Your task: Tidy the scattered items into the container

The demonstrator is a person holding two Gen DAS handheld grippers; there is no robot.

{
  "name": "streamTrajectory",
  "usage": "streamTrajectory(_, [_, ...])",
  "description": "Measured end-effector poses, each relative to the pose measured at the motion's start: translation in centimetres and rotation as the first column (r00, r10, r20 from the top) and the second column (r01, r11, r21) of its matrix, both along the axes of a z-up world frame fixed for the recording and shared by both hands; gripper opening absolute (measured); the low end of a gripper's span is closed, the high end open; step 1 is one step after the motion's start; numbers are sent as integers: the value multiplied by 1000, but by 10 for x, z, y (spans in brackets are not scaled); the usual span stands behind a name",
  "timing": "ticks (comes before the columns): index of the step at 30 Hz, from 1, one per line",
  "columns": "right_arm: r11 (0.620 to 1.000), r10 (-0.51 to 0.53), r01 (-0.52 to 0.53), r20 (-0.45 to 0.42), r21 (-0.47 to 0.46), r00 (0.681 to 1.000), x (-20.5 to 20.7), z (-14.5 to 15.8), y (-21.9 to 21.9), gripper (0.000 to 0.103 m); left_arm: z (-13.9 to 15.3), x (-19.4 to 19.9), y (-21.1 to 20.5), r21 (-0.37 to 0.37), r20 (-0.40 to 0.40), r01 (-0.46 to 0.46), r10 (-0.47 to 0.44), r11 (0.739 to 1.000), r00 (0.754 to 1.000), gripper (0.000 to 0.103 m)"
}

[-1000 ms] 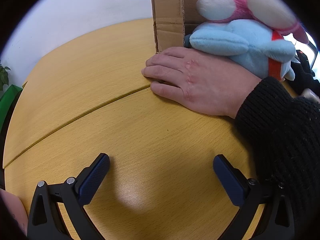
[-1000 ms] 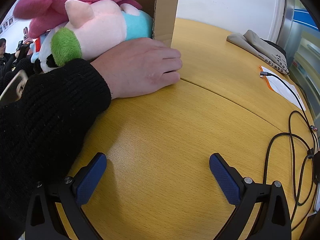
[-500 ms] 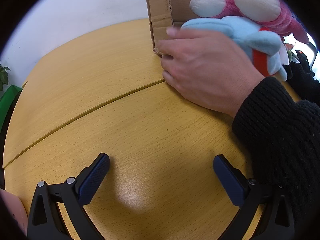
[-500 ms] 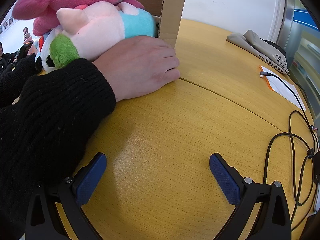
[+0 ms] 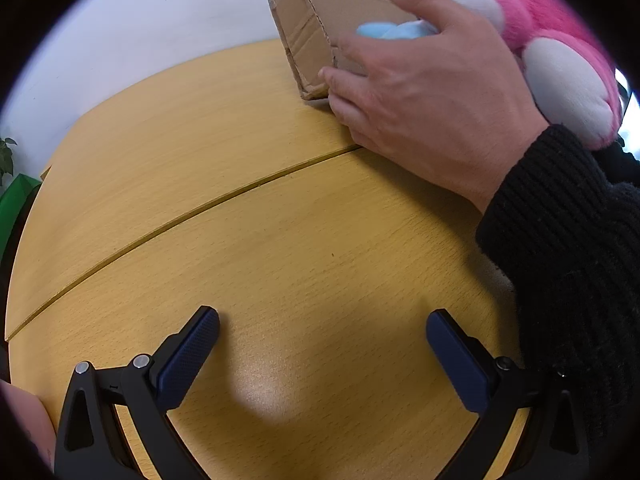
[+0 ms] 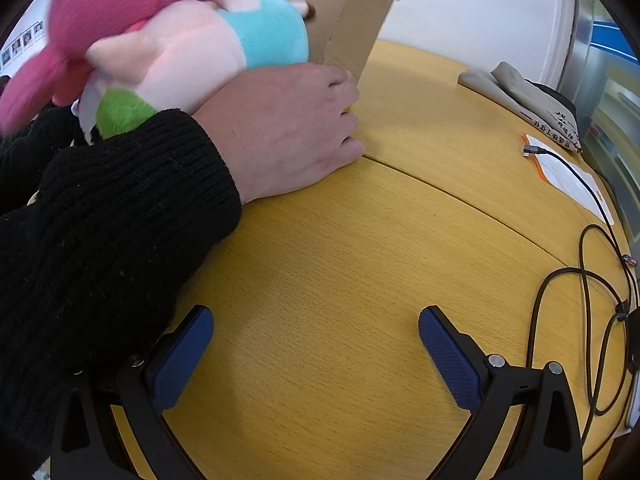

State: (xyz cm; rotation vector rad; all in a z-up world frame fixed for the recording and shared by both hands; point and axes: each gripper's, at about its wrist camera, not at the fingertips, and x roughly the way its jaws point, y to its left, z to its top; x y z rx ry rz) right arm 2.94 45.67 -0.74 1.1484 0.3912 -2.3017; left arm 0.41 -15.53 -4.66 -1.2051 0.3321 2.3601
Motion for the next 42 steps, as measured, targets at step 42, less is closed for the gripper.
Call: streamTrajectory(42, [1000,-4,4,0,0,1000,0,0,0,103,-2,-1,3,-1,0,5,-5,1000,1000,103])
